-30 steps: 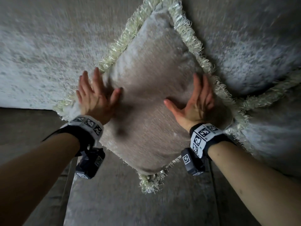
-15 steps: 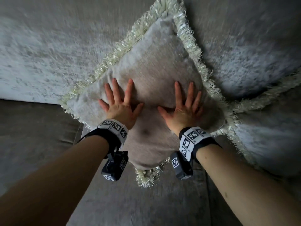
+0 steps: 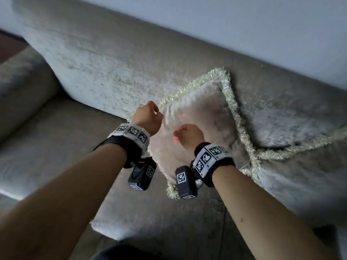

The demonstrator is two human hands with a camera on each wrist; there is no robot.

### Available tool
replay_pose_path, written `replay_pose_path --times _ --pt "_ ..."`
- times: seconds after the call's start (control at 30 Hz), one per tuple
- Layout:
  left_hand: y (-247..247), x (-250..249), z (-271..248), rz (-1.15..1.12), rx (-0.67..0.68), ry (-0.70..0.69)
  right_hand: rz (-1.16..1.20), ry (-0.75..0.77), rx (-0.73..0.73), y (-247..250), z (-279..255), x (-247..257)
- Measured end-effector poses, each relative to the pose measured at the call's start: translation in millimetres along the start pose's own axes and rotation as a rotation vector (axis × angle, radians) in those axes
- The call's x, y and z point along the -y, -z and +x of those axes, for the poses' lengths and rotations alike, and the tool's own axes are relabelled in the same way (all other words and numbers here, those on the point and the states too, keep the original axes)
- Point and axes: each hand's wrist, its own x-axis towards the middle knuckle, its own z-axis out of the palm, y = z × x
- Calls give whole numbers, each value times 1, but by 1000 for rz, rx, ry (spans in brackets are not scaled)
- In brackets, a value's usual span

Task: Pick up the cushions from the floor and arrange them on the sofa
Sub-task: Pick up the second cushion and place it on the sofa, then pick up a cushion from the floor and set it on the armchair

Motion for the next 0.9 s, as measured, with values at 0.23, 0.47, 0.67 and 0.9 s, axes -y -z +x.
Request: replay_pose_path --times 0.23,0.47,0.67,0.9 --pt "134 31 -56 -88 42 94 57 93 84 -36 -65 116" --pt "299 115 -85 -113 -111 161 27 328 137 -137 -109 293" --pt "450 223 -127 23 -300 230 -1 551 298 -267 -162 427" --pt "566 352 -201 -2 -552 467 -68 734 555 -413 -222 532"
